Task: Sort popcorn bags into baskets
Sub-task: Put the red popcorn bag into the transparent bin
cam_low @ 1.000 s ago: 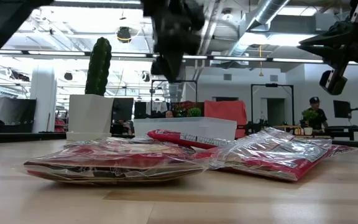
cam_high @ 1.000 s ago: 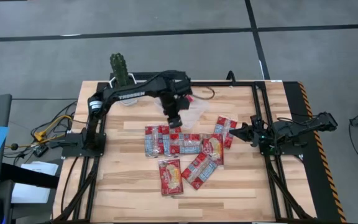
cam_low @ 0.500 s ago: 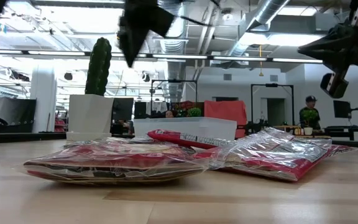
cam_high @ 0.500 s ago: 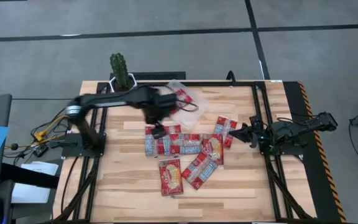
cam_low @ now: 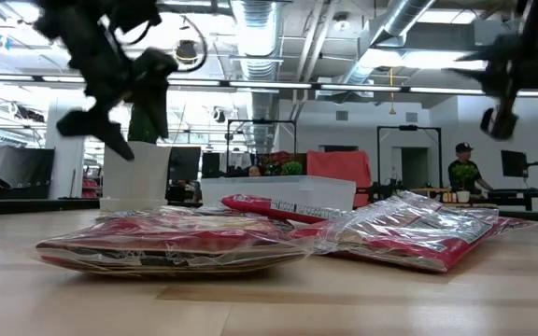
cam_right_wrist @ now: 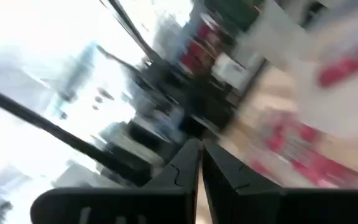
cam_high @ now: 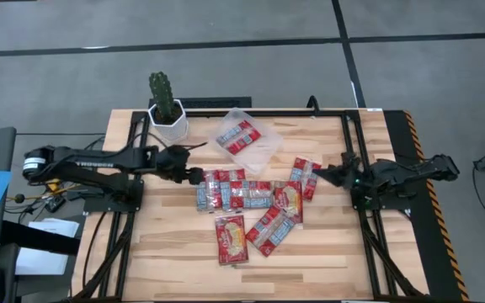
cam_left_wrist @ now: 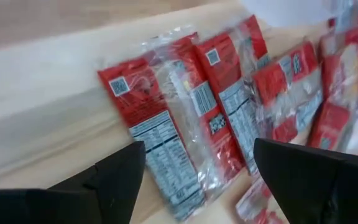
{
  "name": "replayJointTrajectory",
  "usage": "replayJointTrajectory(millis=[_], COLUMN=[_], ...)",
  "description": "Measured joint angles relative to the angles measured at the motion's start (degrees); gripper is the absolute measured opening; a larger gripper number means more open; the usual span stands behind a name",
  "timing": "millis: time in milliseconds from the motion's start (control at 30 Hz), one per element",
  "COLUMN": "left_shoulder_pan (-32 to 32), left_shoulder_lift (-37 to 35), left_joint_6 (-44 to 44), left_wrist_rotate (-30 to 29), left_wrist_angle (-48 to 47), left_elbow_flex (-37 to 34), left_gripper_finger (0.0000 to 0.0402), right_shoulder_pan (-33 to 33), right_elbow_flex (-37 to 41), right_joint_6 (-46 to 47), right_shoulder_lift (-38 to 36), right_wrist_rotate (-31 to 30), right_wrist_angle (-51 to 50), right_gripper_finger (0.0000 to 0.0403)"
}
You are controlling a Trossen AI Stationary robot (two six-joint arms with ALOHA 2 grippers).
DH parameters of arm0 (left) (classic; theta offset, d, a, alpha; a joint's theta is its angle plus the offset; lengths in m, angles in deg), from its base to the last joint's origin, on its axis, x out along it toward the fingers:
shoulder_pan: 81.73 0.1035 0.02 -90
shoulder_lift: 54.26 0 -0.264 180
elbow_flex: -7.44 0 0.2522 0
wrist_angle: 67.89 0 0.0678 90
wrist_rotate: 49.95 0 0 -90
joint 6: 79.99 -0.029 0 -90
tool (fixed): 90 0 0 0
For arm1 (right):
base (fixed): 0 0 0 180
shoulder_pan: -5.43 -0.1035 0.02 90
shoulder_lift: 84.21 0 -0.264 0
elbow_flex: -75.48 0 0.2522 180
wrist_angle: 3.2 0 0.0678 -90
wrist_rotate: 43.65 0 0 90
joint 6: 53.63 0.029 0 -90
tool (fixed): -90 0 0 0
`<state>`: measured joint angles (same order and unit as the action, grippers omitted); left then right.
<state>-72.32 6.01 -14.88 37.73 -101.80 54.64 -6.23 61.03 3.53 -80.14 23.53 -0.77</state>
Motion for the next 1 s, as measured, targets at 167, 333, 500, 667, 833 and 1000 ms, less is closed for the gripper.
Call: replayJointTrajectory(millis=[167,333,500,667,833,1000], left_shoulder_pan=[0.0,-0.02,-0.02,-0.02,-0.05,-0.1], left_shoulder_lift=[-1.2,-1.18,-1.18,-1.16,-1.16,-1.19], left_joint_6=[3.47,2.78,1.96,4.51,8.6,10.99], left_wrist_rotate=[0.37,-0.06,-1.53,-1.67,-1.86,-2.43], left_wrist_angle=[7.11,7.81,8.35,13.17,23.56,28.25], left_elbow_flex=[-6.34,-7.84,-9.44,-14.46,-20.64,-23.04], left_gripper_finger=[0.0288,0.0288,0.0288,0.0288,0.0288,0.0288], right_shoulder_pan=[2.66,4.33,5.11,5.86,5.81,6.6], right_elbow_flex=[-1.79,-10.56,-18.28,-19.7,-19.82,-19.87], right_joint_6=[-12.11,-15.14,-11.09,-8.15,-7.63,-6.91], right_shoulder_lift=[0.0,1.83,11.06,25.36,37.6,46.09], right_wrist_rotate=[4.96,7.75,5.69,6.0,6.07,6.41], right_wrist_angle=[13.86,-2.16,-24.92,-25.45,-17.49,-14.47], right_gripper_finger=[0.0047,0.0047,0.0047,0.0047,0.0047,0.0047])
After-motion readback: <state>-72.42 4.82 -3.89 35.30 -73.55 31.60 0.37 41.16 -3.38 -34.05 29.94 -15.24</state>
